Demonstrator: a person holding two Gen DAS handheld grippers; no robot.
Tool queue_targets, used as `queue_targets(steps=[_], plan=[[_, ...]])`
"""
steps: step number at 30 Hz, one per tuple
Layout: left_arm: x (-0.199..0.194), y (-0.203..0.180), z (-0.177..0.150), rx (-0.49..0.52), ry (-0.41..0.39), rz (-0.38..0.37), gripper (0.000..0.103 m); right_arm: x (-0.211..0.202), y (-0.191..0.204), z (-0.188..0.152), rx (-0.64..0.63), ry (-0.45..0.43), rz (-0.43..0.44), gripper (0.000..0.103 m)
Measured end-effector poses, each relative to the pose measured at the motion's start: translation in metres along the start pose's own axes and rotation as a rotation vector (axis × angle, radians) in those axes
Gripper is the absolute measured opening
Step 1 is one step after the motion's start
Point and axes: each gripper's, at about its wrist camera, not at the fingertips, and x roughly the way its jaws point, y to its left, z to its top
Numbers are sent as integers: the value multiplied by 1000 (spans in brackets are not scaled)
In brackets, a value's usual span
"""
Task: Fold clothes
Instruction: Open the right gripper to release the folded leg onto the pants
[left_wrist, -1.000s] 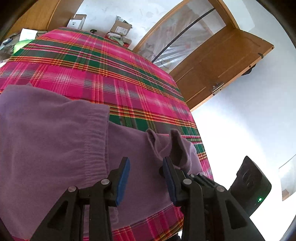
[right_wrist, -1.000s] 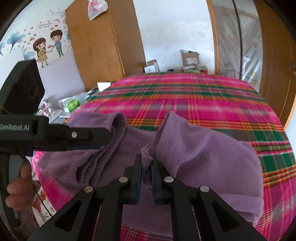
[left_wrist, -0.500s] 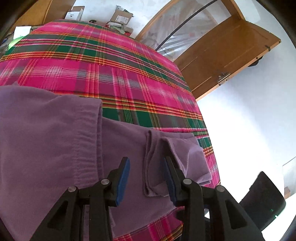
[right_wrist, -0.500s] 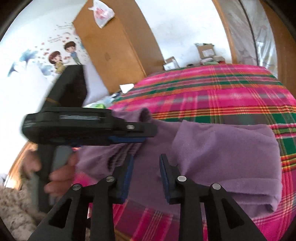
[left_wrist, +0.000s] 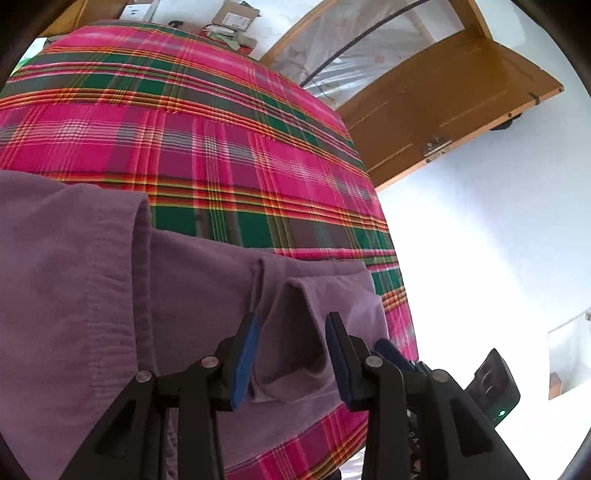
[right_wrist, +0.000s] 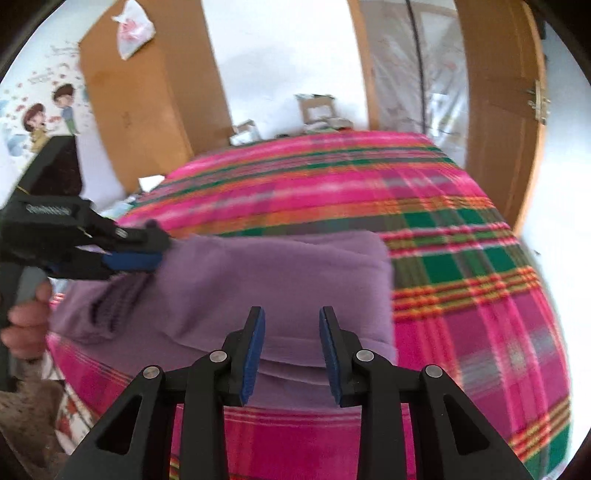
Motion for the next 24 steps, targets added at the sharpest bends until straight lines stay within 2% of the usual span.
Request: queue_targets(steps=[3, 6, 10, 13, 15, 19, 24], plan=[[9, -3, 1, -15, 29, -32, 38, 3, -8, -5, 26, 9, -21, 31], [12, -7, 1, -2, 31, -33, 38, -2, -4, -6, -1, -23, -25, 32], [17, -9, 10, -37, 42, -78, 38, 2, 19, -3, -95, -49, 20, 32], [30, -9, 15, -69, 97, -111, 37, 9, 28, -4, -132, -29, 44, 32], [35, -9, 16, -69, 108, -84, 33, 13, 29, -6, -144, -9, 52, 32], [35, -8, 20, -67, 70, -63, 7, 14, 21, -7, -140, 4, 67, 32], [27, 2, 26, -87, -10, -48, 3, 16, 16, -9, -131, 25, 80, 32]])
